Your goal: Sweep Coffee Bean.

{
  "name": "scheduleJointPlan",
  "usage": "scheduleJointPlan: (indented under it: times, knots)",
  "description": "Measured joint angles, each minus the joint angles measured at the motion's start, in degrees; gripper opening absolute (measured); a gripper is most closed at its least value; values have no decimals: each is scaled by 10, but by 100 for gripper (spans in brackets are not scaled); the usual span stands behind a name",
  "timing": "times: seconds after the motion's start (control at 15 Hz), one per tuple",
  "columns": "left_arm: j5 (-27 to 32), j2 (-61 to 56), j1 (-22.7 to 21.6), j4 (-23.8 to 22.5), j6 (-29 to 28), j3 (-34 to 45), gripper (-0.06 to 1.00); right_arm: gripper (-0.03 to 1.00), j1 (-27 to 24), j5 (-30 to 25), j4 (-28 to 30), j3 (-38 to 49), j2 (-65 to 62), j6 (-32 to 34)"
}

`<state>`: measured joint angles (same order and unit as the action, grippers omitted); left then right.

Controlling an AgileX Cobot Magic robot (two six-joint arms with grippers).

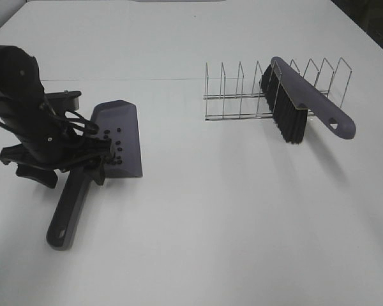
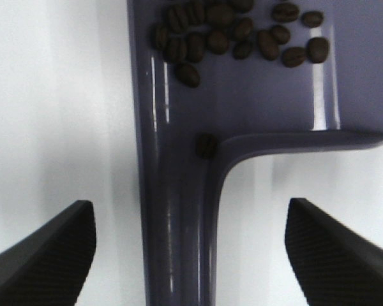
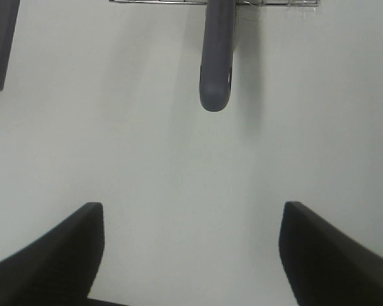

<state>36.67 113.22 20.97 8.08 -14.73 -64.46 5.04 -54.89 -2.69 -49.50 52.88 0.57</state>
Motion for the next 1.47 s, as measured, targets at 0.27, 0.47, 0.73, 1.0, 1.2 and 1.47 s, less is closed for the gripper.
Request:
scheduleJointPlan:
  times: [0.27, 0.47, 0.73, 1.0, 1.2, 1.47]
  knots:
    - [17, -93, 0, -61, 2, 0, 75, 72, 0, 0, 0, 0, 0, -1]
    - [41, -198, 0, -112, 8, 1, 75, 72, 0, 0, 0, 0, 0, -18]
    - [129, -325, 0, -128, 60, 1, 75, 72, 0, -6, 0, 1, 0, -52]
    - [159, -427, 0, -129, 62, 20, 75, 72, 0, -14, 0, 15, -12, -60]
    - [165, -530, 0, -119, 62, 99, 75, 72, 0, -16, 0, 62, -73, -62]
    - [173, -682, 0, -110, 64, 214, 75, 72, 0, -23, 0, 150, -184, -62]
